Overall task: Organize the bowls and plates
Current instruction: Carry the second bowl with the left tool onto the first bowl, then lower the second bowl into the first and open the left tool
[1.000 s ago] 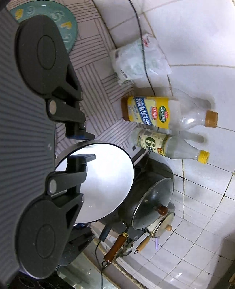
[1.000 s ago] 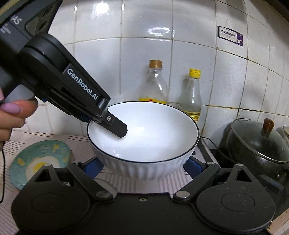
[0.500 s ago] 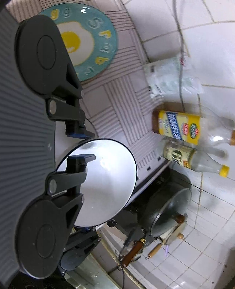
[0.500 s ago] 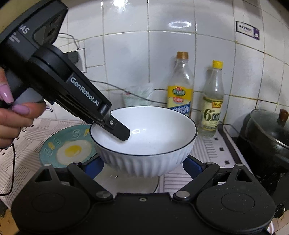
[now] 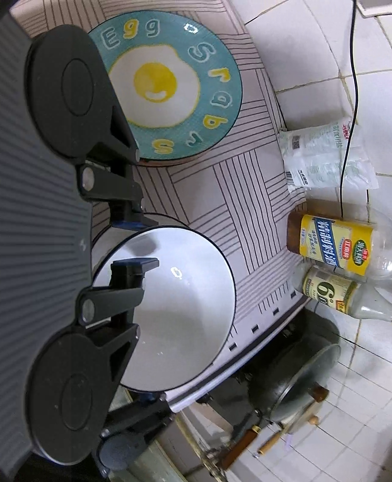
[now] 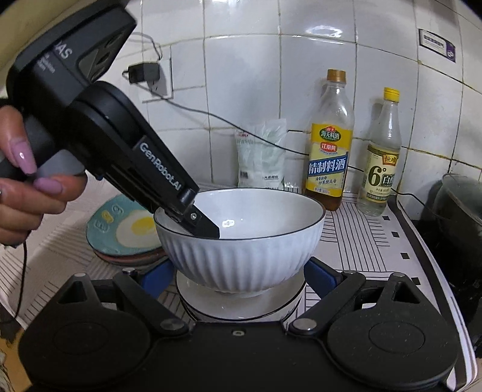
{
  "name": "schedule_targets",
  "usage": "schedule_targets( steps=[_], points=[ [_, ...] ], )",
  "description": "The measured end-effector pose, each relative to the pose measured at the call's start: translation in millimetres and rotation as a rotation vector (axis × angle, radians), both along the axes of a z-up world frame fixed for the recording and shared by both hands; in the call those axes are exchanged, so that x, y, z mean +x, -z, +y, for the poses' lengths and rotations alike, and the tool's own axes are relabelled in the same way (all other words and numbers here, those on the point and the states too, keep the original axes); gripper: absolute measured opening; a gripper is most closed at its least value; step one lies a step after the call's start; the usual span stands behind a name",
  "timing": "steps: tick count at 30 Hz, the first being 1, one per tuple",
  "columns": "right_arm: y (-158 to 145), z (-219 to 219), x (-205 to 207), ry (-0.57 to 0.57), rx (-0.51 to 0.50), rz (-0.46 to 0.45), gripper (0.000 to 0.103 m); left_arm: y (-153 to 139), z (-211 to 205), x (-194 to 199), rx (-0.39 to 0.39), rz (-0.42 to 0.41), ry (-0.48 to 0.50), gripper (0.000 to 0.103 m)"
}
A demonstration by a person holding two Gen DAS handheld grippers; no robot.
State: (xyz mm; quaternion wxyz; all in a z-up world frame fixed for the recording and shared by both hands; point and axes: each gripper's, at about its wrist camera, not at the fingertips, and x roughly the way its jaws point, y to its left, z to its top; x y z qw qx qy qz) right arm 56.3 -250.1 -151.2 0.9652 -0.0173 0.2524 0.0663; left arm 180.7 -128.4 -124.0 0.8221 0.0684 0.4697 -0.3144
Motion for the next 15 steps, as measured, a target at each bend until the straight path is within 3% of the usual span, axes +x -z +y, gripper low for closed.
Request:
schedule_targets(
  steps=[10, 15],
  points=[
    [9.4, 8.8, 6.8, -0.005, -0.109, 0.054, 0.096, 9.8, -11.9, -0.6, 0.076, -0.009, 0.006, 0.016],
    [10.4, 5.1, 9.2, -0.004, -0.107, 0.071, 0.096, 9.1, -15.4, -1.7, 0.097, -0.01, 0.005, 0.015]
  ],
)
